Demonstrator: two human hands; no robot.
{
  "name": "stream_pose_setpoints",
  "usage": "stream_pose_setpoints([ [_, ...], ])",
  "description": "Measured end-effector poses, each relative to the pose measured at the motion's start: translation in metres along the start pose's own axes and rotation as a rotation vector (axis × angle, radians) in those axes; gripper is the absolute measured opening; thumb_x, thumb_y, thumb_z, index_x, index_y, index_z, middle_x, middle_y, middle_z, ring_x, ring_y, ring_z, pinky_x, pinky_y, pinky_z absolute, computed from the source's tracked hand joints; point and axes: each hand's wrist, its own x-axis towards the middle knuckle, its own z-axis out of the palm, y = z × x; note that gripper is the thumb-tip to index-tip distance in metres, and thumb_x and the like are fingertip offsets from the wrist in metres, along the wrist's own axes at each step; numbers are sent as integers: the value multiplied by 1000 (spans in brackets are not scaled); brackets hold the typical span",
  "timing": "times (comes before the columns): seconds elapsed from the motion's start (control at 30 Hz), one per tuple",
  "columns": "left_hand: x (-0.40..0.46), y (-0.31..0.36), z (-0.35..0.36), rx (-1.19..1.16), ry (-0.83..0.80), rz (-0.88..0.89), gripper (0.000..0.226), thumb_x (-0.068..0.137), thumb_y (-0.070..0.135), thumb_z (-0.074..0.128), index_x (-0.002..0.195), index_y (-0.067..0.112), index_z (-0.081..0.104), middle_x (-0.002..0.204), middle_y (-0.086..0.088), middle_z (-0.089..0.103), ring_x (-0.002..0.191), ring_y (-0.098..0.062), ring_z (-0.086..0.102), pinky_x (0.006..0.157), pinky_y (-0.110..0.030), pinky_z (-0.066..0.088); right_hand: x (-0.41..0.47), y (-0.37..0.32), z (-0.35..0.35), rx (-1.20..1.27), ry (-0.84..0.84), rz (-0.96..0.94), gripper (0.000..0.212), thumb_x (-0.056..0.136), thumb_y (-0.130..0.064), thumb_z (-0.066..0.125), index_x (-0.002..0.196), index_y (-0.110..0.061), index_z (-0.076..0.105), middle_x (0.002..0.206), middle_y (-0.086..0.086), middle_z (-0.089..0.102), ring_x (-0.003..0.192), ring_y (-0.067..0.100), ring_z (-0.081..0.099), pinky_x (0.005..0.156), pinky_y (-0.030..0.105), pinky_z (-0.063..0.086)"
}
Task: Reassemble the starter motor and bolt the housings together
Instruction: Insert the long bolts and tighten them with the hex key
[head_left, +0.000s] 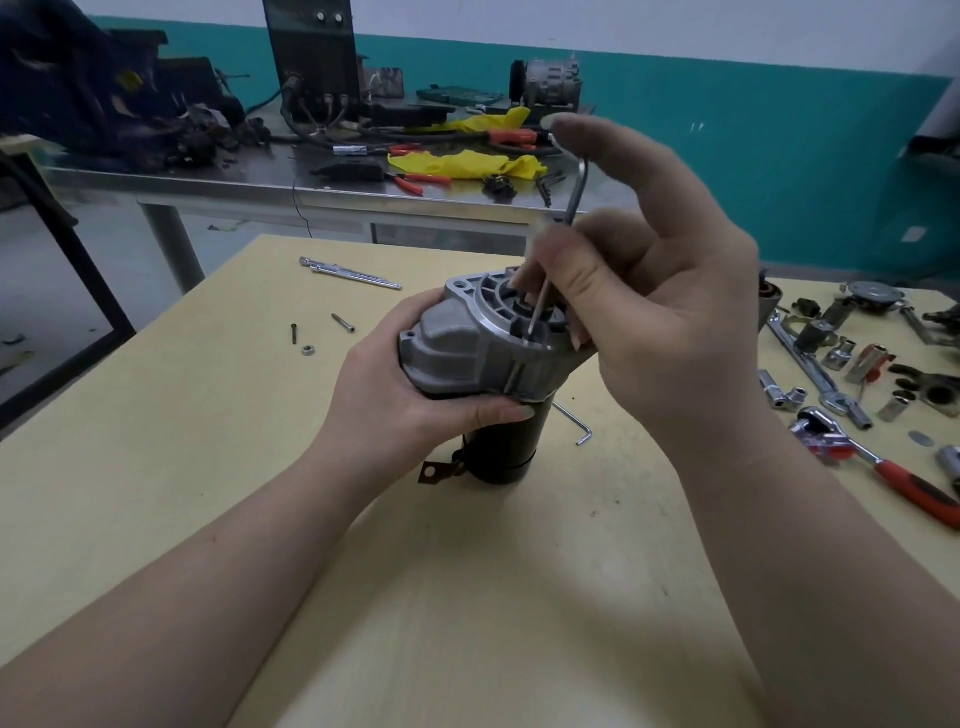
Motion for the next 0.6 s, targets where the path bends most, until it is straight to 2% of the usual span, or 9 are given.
stream_pose_setpoints([
  [0.03, 1, 0, -2, -5, -20, -1, 87, 57, 39, 108, 133, 44, 66, 126, 16, 77, 116, -7, 73, 90, -16, 59, 0, -2, -1, 29, -11, 14, 42, 106, -10, 60, 146, -14, 51, 88, 10, 76, 77, 22, 73, 63, 27, 56],
  [0.13, 3, 0, -5, 23, -42, 23, 88, 57, 38, 108, 130, 57, 62, 127, 20, 75, 118, -3, 72, 91, -13, 57, 2, -6, -4, 70, -50, 54, 38, 108, -3, 52, 143, -15, 50, 102, 9, 77, 79, 32, 73, 56, 32, 54],
  [0.2, 3, 1, -5, 38, -30, 29, 88, 56, 41, 107, 128, 63, 60, 127, 23, 74, 117, -2, 72, 90, -12, 57, 5, -7, -5, 83, -55, 77, 37, 106, 3, 54, 139, -13, 50, 106, 9, 77, 79, 30, 74, 56, 31, 55],
  [0.3, 2, -1, -3, 46, -20, 26, 86, 58, 45, 107, 131, 56, 62, 127, 20, 75, 117, -4, 72, 89, -13, 58, 7, -8, -3, 148, -34, 104, 39, 101, 4, 63, 133, -14, 49, 93, 10, 77, 79, 26, 76, 60, 26, 56],
  [0.37, 2, -1, -3, 42, -23, 24, 86, 58, 45, 107, 130, 55, 62, 127, 19, 75, 116, -4, 73, 88, -13, 58, 8, -6, -2, 157, -10, 101, 52, 97, 1, 69, 140, -17, 45, 84, 9, 74, 77, 29, 74, 58, 33, 56],
  [0.43, 2, -1, -2, 33, -32, 13, 87, 57, 44, 107, 130, 57, 62, 127, 20, 75, 116, -3, 73, 88, -13, 58, 9, -4, -2, 124, 3, 94, 60, 95, -3, 73, 146, -19, 46, 79, 16, 66, 72, 30, 68, 57, 38, 55],
  [0.53, 3, -2, -4, 30, -53, 10, 88, 58, 41, 107, 130, 59, 62, 128, 21, 74, 117, -3, 72, 88, -13, 58, 7, 0, -1, 55, 21, 90, 39, 95, -4, 74, 132, -11, 64, 81, 21, 58, 70, 19, 59, 63, 29, 52],
  [0.6, 4, -2, -7, 11, -81, -7, 88, 57, 41, 107, 130, 60, 61, 130, 20, 73, 119, -4, 72, 90, -14, 58, 5, 0, 3, 29, 45, 90, 29, 96, -5, 74, 123, -11, 67, 83, 22, 59, 72, 24, 58, 61, 31, 52],
])
